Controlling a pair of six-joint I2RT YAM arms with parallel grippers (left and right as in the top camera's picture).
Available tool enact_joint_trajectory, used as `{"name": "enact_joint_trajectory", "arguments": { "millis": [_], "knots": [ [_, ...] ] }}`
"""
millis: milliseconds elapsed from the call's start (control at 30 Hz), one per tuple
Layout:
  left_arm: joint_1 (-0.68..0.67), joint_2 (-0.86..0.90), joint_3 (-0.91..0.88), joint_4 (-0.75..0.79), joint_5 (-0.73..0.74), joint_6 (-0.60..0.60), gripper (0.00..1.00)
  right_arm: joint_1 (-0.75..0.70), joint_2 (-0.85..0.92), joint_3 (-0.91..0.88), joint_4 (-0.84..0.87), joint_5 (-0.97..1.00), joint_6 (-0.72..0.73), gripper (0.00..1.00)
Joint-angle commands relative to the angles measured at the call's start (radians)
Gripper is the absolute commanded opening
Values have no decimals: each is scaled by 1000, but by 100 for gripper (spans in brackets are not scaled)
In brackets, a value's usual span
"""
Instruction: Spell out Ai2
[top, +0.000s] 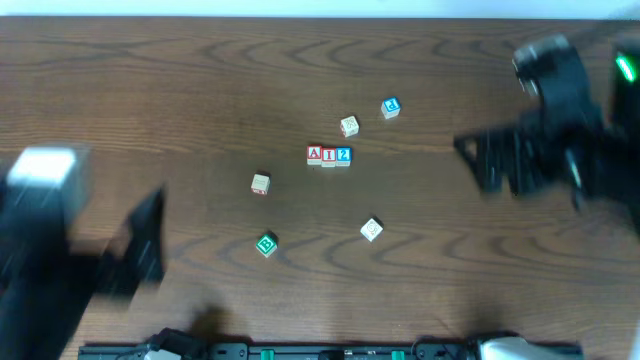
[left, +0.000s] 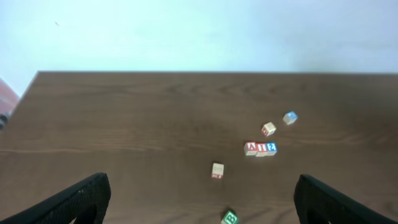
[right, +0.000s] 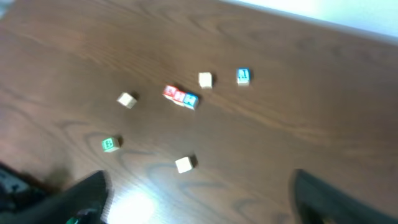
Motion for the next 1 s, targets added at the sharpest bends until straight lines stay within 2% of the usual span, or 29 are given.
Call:
{"name": "enact_joint_trajectory", "arguments": {
  "millis": [0, 167, 300, 400, 567, 967],
  "knots": [
    [-3, -172, -76, -46, 11, 21, 95, 30, -277, -138, 21, -7, 8, 99],
    [25, -415, -381, -64, 48, 34, 96, 22, -737, -476, 67, 32, 52, 99],
    [30, -533, -619, -15, 126, 37, 96, 14, -938, -664, 64, 19, 64, 99],
    [30, -589, -696, 51, 160, 32, 96, 10, -995, -705, 81, 18, 94, 99],
    [30, -590, -695, 103, 150, -7, 95, 10, -995, -706, 104, 18, 101, 99],
    [30, -590, -695, -90, 150, -13, 95, 10, -994, -706, -34, 18, 101, 99]
  ]
}}
